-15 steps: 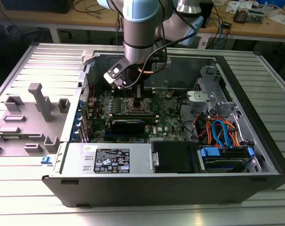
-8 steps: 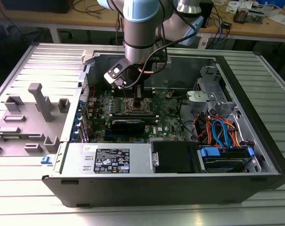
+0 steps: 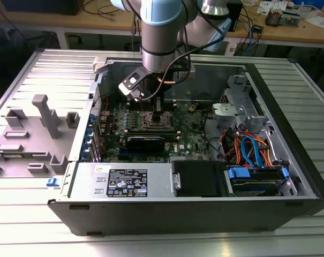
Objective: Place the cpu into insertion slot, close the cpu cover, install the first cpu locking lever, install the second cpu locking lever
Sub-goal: 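Install the first cpu locking lever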
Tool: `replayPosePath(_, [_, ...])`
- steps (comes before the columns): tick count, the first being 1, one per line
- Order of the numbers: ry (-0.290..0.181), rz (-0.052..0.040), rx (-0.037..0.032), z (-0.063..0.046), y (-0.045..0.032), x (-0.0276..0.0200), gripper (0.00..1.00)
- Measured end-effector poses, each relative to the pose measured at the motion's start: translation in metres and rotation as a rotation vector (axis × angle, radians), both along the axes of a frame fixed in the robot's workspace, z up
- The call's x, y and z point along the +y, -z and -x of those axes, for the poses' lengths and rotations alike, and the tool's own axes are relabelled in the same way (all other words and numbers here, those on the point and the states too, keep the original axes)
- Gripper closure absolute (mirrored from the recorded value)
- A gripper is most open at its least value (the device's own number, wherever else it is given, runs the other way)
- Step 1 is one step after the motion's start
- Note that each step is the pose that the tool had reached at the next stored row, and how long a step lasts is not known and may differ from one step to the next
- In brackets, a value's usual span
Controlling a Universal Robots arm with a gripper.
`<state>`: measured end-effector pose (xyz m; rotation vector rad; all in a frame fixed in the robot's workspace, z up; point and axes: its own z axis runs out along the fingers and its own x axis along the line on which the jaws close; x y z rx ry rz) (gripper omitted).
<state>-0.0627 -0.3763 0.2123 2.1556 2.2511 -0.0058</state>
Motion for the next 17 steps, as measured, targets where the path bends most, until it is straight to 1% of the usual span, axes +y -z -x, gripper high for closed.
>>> replayPosePath(17, [0.0, 0.0, -0.0001, 0.0, -0.0034, 0.0, 0.89])
